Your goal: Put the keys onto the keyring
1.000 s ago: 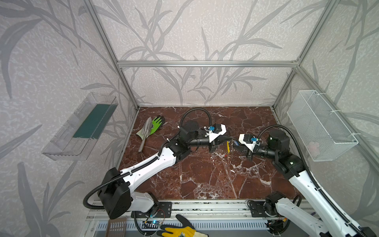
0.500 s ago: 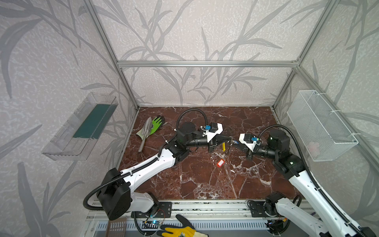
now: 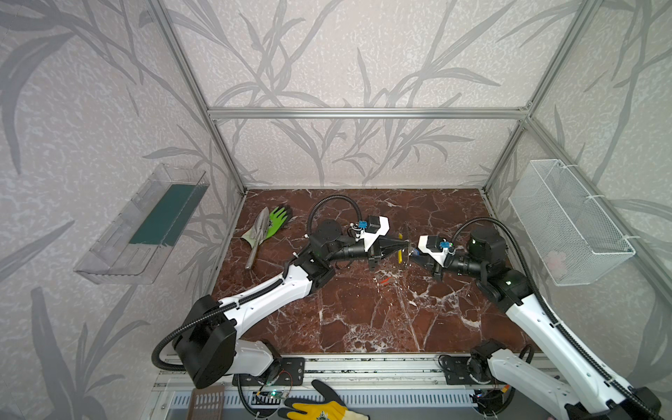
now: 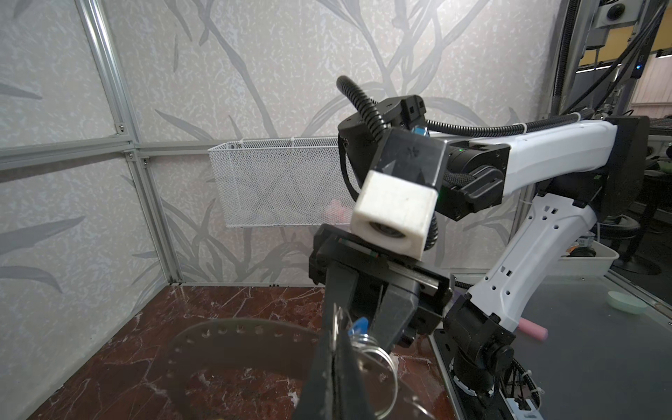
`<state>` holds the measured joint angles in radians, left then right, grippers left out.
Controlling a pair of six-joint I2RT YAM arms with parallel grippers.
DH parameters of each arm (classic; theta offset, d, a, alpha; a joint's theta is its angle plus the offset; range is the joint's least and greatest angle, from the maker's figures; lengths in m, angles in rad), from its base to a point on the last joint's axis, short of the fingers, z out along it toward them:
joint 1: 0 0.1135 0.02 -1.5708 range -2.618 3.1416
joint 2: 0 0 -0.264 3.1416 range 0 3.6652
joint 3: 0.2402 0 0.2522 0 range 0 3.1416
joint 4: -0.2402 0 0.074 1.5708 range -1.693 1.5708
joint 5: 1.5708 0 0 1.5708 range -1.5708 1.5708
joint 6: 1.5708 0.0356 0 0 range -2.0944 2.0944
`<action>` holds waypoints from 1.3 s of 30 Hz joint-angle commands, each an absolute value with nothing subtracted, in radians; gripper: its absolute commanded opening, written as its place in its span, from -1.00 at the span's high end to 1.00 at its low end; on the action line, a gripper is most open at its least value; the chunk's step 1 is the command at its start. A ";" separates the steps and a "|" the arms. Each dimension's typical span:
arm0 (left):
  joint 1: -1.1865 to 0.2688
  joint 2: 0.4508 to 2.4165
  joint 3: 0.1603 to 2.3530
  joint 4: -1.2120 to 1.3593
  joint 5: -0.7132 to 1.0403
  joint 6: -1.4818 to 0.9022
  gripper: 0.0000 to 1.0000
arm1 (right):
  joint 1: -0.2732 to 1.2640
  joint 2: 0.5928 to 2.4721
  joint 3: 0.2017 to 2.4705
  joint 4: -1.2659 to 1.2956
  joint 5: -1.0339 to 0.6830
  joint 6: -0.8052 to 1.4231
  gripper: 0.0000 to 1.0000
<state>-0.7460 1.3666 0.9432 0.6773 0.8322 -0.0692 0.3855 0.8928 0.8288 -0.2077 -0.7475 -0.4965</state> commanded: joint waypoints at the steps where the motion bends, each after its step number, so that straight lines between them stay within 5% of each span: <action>1: -0.740 1.352 0.937 0.738 0.843 -0.071 1.00 | 0.353 0.809 0.818 -0.226 -0.706 -0.517 0.46; 10: -0.720 1.349 0.960 0.634 0.893 -0.015 1.00 | 0.247 0.658 0.765 -0.121 -0.796 -0.449 0.31; 18: -0.722 1.356 0.992 0.561 0.926 0.022 1.00 | 0.263 0.780 0.777 0.149 -0.960 -0.215 0.40; 29: -0.721 1.346 1.006 0.521 0.937 0.049 1.00 | 0.335 0.873 0.793 0.163 -0.969 -0.225 0.50; 39: -0.721 1.339 1.008 0.519 0.943 0.057 1.00 | 0.345 0.881 0.798 0.102 -0.959 -0.266 0.91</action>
